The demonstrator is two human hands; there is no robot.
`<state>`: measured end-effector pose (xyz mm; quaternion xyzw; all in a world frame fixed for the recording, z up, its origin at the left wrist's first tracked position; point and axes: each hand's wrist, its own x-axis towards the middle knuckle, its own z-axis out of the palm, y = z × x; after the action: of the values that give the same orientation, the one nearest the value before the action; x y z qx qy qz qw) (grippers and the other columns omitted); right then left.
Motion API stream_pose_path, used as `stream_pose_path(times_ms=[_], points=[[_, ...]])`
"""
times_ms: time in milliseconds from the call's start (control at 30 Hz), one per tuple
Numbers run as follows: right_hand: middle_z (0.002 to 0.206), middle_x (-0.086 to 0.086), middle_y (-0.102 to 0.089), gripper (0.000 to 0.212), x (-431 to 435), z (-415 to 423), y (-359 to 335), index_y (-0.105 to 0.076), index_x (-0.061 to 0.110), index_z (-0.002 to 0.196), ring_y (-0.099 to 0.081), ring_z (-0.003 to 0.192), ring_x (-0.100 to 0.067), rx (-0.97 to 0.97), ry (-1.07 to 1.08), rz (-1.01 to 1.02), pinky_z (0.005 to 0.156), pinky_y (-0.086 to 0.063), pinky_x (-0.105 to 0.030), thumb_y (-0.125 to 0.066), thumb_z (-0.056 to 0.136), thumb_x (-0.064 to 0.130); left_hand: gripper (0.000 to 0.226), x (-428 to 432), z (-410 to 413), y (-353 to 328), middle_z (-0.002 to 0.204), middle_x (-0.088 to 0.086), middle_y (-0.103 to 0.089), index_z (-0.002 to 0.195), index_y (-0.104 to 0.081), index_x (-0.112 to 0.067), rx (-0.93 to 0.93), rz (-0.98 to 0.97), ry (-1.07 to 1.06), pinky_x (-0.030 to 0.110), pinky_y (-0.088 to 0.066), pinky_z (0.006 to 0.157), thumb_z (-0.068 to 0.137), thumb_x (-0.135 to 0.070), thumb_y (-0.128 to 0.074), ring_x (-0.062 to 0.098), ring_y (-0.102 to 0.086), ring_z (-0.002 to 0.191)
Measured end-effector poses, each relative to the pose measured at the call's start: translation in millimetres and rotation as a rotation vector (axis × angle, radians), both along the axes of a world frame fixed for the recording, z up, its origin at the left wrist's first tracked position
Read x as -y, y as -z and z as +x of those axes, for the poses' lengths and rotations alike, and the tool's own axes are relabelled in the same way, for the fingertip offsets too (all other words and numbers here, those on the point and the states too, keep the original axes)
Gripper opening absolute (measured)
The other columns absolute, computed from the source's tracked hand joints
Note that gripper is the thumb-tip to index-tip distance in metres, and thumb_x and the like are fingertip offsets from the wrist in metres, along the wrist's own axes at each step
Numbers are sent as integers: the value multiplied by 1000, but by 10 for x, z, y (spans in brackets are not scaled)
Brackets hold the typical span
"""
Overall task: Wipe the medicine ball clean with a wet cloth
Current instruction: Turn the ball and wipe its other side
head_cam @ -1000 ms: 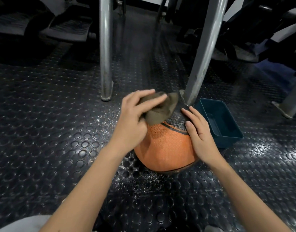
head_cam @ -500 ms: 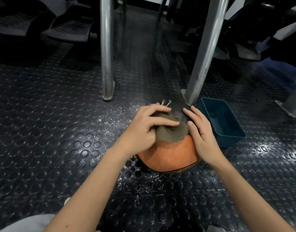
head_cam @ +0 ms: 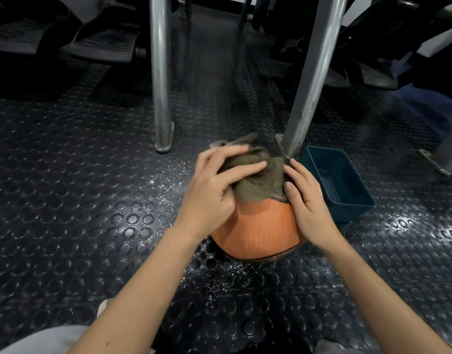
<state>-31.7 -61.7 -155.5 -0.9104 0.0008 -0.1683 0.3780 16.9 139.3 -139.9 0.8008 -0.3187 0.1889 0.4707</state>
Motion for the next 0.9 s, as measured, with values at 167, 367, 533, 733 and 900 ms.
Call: stream_pose_path(times_ms=[167,367,533,733,900], points=[[149,16,-29,36,-24,-23,-17,-35,57,125,-20,140,-4,-13,-9,-6,117,-16,-42,-28,90,56,60,-192,142,100,126,-11,-48,121,-61,-35,-406,165,-292,27,-33,95,86,9,-40,16,-32,113],[149,14,-30,35,-12,-13,-13,-35,57,124,-21,139,-5,-9,6,0,117,-17,-42,-28,90,55,66,20,-43,-95,123,-15,-47,121,-60,-36,-89,-20,-66,10,-22,102,76,7,-40,13,-34,115],[149,15,-30,35,-22,-20,-7,-36,57,125,-21,139,-5,-8,-7,-14,117,-17,-42,-29,91,55,68,-198,146,70,128,-4,-46,131,-52,-39,-486,284,-244,35,-31,100,83,8,-38,20,-31,115],[149,11,-32,36,-18,-13,-8,-36,54,125,-23,139,-7,0,4,-8,116,-17,-43,-28,90,55,68,-137,101,-87,121,-3,-52,124,-61,-27,-194,-31,-212,17,-24,108,72,7,-35,23,-41,115],[147,16,-30,35,-6,-5,-8,-36,56,125,-23,139,-4,-1,-4,3,117,-17,-40,-29,90,54,71,0,32,77,134,-9,-45,127,-55,-39,-293,129,-77,24,-21,105,81,12,-37,10,-28,115]])
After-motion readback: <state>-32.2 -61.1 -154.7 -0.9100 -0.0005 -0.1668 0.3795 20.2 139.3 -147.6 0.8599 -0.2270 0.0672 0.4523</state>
